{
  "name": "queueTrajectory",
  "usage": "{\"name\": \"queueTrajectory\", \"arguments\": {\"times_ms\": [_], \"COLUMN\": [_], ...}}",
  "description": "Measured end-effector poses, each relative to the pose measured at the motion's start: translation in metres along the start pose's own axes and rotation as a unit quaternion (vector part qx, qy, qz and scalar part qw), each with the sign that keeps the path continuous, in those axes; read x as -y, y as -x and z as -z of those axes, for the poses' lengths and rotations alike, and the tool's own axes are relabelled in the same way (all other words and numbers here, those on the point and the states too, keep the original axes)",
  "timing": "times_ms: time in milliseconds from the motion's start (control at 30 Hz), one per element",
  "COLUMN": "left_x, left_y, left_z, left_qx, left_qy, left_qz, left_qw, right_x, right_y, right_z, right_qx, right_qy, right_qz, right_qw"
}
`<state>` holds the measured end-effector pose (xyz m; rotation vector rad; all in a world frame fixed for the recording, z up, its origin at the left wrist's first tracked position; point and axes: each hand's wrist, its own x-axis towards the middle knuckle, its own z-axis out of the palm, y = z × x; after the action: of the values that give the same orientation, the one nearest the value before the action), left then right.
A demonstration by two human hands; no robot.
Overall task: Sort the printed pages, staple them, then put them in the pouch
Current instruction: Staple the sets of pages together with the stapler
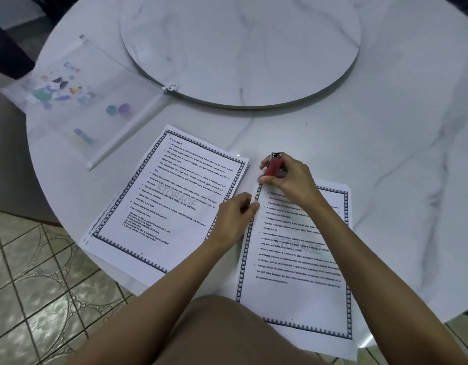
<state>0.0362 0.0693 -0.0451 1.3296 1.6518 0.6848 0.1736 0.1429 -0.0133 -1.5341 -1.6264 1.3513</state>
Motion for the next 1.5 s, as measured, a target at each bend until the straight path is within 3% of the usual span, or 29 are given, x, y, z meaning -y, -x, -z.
{"name": "queueTrajectory", "arguments": {"times_ms": [300, 600, 800, 1067, 1367, 1500], "left_x": [0.006, 0.009, 0.002, -0.007, 0.006, 0.024], "left_y": [0.037, 0.041, 0.042, 0.037, 0.025, 0.014], "left_z": [-0.007, -0.009, -0.008, 0.013, 0.067, 0.097], "left_qx": [0.046, 0.021, -0.025, -0.145, -0.187, -0.175], "left_qy": [-0.016, 0.013, 0.0, -0.03, -0.078, -0.088], "left_qz": [-0.016, 0.004, -0.004, -0.025, -0.023, -0.017], "left_qw": [0.999, 1.0, 1.0, 0.989, 0.979, 0.98], "right_x": [-0.003, -0.028, -0.063, -0.078, -0.066, -0.035], "right_y": [0.014, 0.028, 0.039, 0.04, 0.041, 0.047], "right_z": [0.016, 0.054, 0.07, 0.089, 0.071, 0.022], "right_qx": [-0.126, -0.249, -0.223, -0.274, -0.297, -0.254], "right_qy": [-0.072, -0.013, 0.154, 0.263, 0.274, 0.19], "right_qz": [0.028, 0.018, -0.043, -0.061, -0.071, -0.042], "right_qw": [0.989, 0.968, 0.962, 0.923, 0.912, 0.948]}}
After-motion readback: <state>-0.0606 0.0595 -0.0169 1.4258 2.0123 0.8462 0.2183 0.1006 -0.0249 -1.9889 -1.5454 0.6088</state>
